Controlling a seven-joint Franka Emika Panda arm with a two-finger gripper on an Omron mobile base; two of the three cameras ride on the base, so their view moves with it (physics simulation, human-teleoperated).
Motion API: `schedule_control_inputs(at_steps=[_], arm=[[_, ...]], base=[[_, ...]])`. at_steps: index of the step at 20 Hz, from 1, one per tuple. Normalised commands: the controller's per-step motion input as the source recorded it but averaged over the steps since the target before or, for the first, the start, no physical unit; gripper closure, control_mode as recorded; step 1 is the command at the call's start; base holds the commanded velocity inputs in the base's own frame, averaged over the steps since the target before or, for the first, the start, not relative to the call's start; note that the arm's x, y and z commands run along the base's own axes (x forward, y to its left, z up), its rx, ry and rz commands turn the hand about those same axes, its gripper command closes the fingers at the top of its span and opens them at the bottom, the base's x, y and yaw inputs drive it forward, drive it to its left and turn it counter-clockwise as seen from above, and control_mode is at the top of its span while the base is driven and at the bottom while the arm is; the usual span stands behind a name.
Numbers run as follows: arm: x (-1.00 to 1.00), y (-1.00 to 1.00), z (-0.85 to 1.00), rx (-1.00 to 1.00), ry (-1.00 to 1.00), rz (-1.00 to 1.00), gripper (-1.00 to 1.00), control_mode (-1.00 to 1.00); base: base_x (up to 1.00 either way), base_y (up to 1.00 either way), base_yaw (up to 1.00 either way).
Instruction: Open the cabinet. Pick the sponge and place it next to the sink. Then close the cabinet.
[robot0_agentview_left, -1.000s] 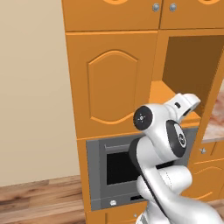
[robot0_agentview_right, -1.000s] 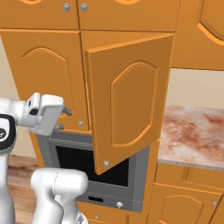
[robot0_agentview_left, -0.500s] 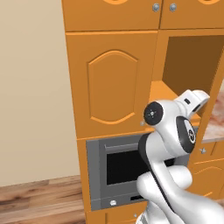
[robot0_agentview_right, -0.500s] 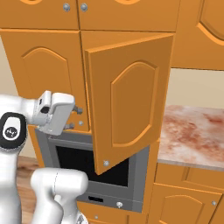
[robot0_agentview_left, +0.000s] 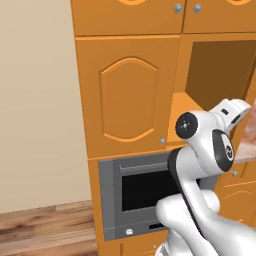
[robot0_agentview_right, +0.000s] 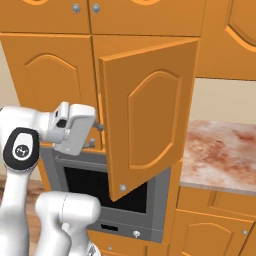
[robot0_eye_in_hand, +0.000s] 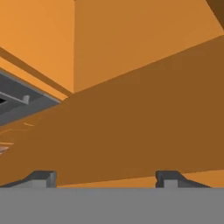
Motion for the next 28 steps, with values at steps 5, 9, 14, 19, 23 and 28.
schedule_control_inputs(at_steps=[5,9,14,19,23,28], arm=[[-0.01,-0.48,-0.05,-0.01,0.01,0.00,-1.00,-1.00],[-0.09,-0.63,0.00,0.00,0.00,0.00,-1.00,-1.00],[-0.10,-0.75,-0.05,0.00,0.00,0.00,-1.00,-1.00],[-0.09,-0.71,-0.23,0.00,0.00,0.00,-1.00,-1.00],[-0.08,-0.65,-0.16,0.00,0.00,0.00,-1.00,-1.00],[-0.07,-0.59,-0.03,0.00,0.00,0.00,-1.00,-1.00]], base=[[0.00,0.00,0.00],[0.00,0.00,0.00],[0.00,0.00,0.00],[0.00,0.00,0.00],[0.00,0.00,0.00],[0.00,0.00,0.00]])
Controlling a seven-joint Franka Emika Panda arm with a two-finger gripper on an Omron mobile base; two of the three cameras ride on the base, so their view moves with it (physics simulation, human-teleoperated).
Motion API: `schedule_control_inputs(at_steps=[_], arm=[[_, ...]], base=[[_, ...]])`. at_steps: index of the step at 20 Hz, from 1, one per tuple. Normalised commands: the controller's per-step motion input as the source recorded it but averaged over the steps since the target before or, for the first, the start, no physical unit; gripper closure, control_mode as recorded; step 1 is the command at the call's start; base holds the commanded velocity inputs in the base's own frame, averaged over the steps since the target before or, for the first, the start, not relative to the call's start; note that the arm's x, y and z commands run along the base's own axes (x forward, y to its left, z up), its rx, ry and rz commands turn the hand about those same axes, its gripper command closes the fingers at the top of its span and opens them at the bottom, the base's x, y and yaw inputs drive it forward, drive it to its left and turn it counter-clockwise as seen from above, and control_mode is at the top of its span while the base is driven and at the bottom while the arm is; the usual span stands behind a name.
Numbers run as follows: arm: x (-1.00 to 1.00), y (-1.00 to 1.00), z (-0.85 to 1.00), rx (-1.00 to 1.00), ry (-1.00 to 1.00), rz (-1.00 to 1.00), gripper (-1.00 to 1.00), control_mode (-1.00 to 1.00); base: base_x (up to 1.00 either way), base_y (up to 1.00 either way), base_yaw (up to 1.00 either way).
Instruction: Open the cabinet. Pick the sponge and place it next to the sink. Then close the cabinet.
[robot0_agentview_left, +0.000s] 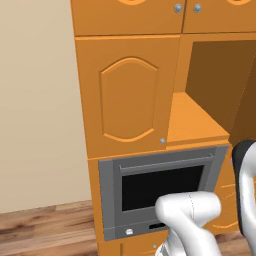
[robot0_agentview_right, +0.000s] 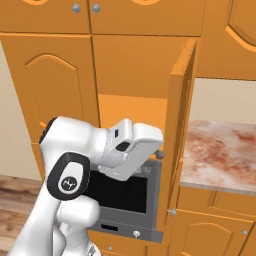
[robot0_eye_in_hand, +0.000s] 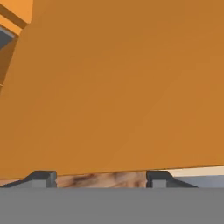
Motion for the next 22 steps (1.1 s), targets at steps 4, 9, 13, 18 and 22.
schedule_control_inputs(at_steps=[4,9,13,18,22], arm=[[-0.23,-0.44,0.00,0.00,0.00,0.00,-1.00,-1.00],[-0.48,-0.01,0.00,0.05,-0.02,0.01,-1.00,-1.00],[-0.29,0.12,0.00,0.08,-0.08,0.02,-1.00,-1.00],[-0.36,0.35,0.02,0.08,-0.08,0.00,-1.00,-1.00],[-0.20,0.55,0.00,0.13,-0.11,0.01,-1.00,-1.00]], base=[[0.00,0.00,0.00],[0.00,0.00,0.00],[0.00,0.00,0.00],[0.00,0.00,0.00],[0.00,0.00,0.00]])
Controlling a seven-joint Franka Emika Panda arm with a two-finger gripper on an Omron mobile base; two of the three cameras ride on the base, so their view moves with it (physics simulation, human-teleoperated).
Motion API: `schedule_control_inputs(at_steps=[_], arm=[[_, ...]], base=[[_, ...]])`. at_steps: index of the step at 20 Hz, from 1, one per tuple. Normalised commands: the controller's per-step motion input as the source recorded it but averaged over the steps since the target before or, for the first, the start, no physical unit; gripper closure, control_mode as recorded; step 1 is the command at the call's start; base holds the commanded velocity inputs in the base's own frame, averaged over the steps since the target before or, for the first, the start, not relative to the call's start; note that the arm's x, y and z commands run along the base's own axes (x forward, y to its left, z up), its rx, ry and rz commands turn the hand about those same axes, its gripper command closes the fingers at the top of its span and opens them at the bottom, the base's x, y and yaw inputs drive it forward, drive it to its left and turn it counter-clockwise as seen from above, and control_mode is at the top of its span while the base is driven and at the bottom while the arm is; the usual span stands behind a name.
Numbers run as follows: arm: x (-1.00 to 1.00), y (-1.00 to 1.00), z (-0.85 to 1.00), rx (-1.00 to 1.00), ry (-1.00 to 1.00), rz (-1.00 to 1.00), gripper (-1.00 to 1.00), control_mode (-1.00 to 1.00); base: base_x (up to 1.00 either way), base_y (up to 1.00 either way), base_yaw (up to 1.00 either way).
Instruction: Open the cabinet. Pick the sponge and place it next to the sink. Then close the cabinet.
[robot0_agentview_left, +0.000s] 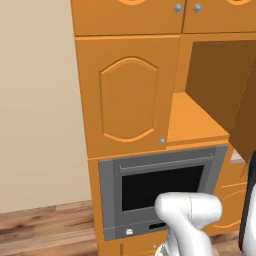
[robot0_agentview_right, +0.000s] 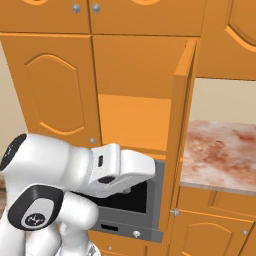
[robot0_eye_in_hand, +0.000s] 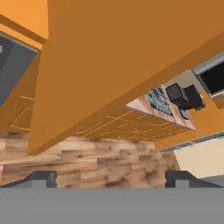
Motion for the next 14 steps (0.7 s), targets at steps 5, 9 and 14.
schedule_control_inputs(at_steps=[5,9,14], arm=[[-0.11,0.65,0.00,0.15,-0.11,0.02,-1.00,-1.00],[-0.01,0.68,0.00,0.17,-0.08,0.03,-1.00,-1.00],[0.00,0.61,0.00,0.17,-0.05,0.03,-1.00,-1.00]], base=[[0.00,0.00,0.00],[0.00,0.00,0.00],[0.00,0.00,0.00]])
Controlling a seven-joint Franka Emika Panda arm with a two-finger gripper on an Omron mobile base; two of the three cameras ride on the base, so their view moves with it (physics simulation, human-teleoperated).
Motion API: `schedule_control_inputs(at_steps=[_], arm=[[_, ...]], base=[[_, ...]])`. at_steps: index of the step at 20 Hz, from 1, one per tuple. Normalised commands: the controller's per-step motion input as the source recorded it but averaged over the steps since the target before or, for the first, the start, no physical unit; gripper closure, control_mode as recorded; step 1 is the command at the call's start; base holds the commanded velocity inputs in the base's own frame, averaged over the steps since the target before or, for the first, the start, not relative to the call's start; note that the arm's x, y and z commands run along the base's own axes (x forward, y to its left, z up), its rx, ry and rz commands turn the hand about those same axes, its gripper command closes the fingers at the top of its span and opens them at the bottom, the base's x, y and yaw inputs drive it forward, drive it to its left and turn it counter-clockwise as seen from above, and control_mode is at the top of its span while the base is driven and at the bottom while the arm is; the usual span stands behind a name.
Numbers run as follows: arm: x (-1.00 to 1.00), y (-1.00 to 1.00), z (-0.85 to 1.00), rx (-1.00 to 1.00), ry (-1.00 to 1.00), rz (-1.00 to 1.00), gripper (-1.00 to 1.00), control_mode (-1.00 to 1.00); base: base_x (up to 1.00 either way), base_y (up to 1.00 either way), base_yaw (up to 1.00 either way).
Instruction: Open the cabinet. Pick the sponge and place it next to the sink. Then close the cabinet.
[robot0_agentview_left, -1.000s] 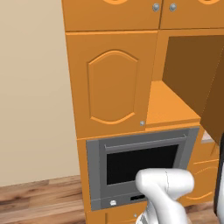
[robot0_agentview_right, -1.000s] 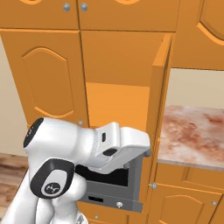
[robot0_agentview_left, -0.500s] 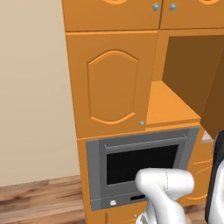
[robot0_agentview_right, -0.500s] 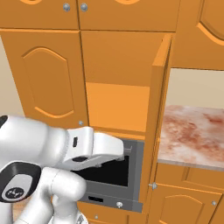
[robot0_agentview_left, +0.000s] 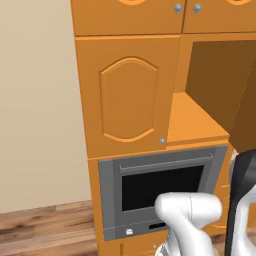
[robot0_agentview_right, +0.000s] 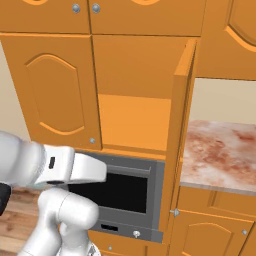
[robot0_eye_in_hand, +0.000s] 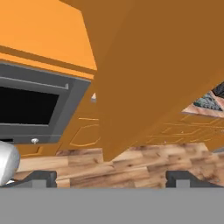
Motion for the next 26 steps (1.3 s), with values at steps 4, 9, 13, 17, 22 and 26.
schedule_control_inputs(at_steps=[4,9,13,17,22,26], arm=[[0.00,0.67,-0.02,0.17,-0.01,0.05,-1.00,-1.00],[0.00,0.63,-0.24,0.20,-0.05,0.06,-1.00,-1.00],[0.03,0.59,-0.29,0.20,-0.07,0.04,-1.00,-1.00],[0.18,0.53,-0.13,0.17,-0.04,0.02,-1.00,-1.00],[0.27,0.45,0.00,0.13,-0.01,0.02,-1.00,-1.00],[0.38,0.29,-0.03,0.02,0.00,0.04,-1.00,-1.00]], base=[[0.00,0.00,0.00],[0.00,0.00,0.00],[0.00,0.00,0.00],[0.00,0.00,0.00],[0.00,0.00,0.00],[0.00,0.00,0.00]])
